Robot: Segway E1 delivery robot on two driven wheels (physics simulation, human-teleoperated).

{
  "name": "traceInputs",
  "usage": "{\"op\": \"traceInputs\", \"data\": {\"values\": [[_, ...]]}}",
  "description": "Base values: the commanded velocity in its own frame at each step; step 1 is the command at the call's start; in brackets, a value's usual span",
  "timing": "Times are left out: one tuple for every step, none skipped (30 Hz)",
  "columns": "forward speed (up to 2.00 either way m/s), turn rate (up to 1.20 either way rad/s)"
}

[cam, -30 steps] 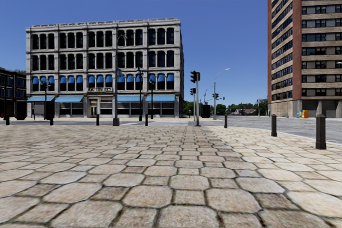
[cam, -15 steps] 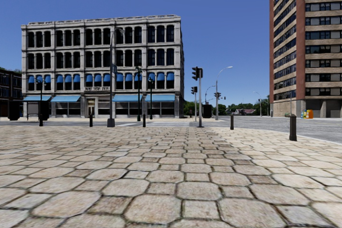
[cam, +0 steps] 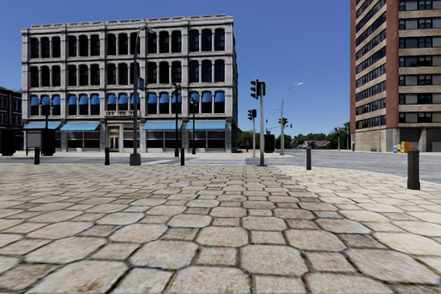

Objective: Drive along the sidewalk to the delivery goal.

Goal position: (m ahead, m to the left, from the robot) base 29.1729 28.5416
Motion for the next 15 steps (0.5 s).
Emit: {"op": "traceInputs", "data": {"values": [[2.00, 0.00], [2.00, 0.00], [2.00, 0.00], [2.00, 0.00], [2.00, 0.00], [2.00, 0.00], [2.00, 0.00], [2.00, 0.00], [2.00, 0.00], [2.00, 0.00], [2.00, 0.00], [2.00, 0.00], [2.00, 0.00], [2.00, 0.00], [2.00, 0.00]]}}
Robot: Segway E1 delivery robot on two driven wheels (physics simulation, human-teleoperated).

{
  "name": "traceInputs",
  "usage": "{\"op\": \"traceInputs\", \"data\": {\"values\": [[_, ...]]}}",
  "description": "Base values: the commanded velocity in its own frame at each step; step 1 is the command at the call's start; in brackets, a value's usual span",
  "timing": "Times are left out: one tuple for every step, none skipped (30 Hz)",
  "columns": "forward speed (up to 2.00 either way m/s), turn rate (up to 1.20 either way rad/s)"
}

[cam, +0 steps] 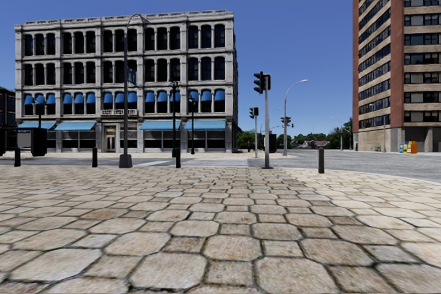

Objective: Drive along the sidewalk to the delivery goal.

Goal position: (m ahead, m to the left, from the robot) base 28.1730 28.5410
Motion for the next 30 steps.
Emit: {"op": "traceInputs", "data": {"values": [[2.00, 0.00], [2.00, 0.00], [2.00, 0.00], [2.00, 0.00], [2.00, 0.00], [2.00, 0.00], [2.00, 0.00], [2.00, 0.00], [2.00, 0.00], [2.00, 0.00], [2.00, 0.00], [2.00, 0.00], [2.00, 0.00], [2.00, 0.00], [2.00, 0.00], [2.00, 0.00], [2.00, 0.00], [2.00, 0.00], [2.00, 0.00], [2.00, 0.00], [2.00, 0.00], [2.00, 0.00], [2.00, 0.00], [2.00, 0.00], [2.00, 0.00], [2.00, 0.00], [2.00, 0.00], [2.00, 0.00], [2.00, 0.00], [2.00, 0.00]]}}
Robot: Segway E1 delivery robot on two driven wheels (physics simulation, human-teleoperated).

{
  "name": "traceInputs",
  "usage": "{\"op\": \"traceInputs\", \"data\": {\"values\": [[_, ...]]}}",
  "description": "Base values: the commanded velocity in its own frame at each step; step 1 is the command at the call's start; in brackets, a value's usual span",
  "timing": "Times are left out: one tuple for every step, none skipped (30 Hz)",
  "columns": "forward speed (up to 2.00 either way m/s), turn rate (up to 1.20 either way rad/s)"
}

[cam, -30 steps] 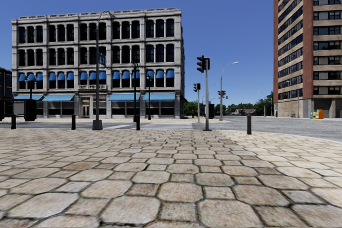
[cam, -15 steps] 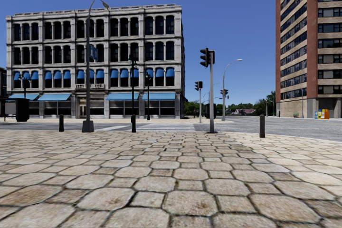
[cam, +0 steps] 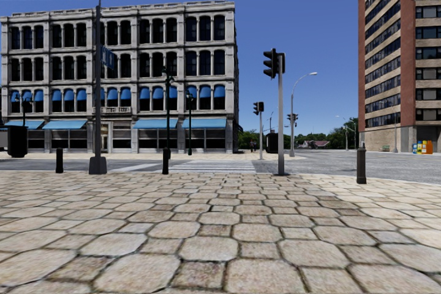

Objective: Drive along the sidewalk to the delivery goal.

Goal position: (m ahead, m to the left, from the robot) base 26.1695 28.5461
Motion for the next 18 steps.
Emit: {"op": "traceInputs", "data": {"values": [[2.00, 0.00], [2.00, 0.00], [2.00, 0.00], [2.00, 0.00], [2.00, 0.00], [2.00, 0.00], [2.00, 0.00], [2.00, 0.00], [2.00, 0.00], [2.00, 0.00], [2.00, 0.00], [2.00, 0.00], [2.00, 0.00], [2.00, 0.00], [2.00, 0.00], [2.00, 0.00], [2.00, 0.00], [2.00, 0.00]]}}
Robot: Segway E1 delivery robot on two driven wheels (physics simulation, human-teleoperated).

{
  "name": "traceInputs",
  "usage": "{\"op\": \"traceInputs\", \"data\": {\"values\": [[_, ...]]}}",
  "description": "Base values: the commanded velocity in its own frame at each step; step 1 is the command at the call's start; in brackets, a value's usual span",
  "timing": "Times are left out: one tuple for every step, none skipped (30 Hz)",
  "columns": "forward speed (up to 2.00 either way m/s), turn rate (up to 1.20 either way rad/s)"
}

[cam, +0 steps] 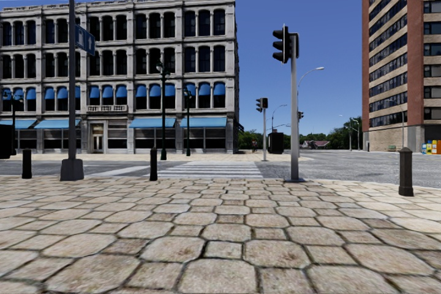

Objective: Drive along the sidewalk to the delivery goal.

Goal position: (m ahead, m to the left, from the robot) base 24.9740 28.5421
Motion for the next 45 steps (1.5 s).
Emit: {"op": "traceInputs", "data": {"values": [[2.00, 0.00], [2.00, 0.00], [2.00, 0.00], [2.00, 0.00], [2.00, 0.00], [2.00, 0.00], [2.00, 0.00], [2.00, 0.00], [2.00, 0.00], [2.00, 0.00], [2.00, 0.00], [2.00, 0.00], [2.00, 0.00], [2.00, 0.00], [2.00, 0.00], [2.00, 0.00], [2.00, 0.00], [2.00, 0.00], [2.00, 0.00], [2.00, 0.00], [2.00, 0.00], [2.00, 0.00], [2.00, 0.00], [2.00, 0.00], [2.00, 0.00], [2.00, 0.00], [2.00, 0.00], [2.00, 0.00], [2.00, 0.00], [2.00, 0.00], [2.00, 0.00], [2.00, 0.00], [2.00, 0.00], [2.00, 0.00], [2.00, 0.00], [2.00, 0.00], [2.00, 0.00], [2.00, 0.00], [2.00, 0.00], [2.00, 0.00], [2.00, 0.00], [2.00, 0.00], [2.00, 0.00], [2.00, 0.00], [2.00, 0.00]]}}
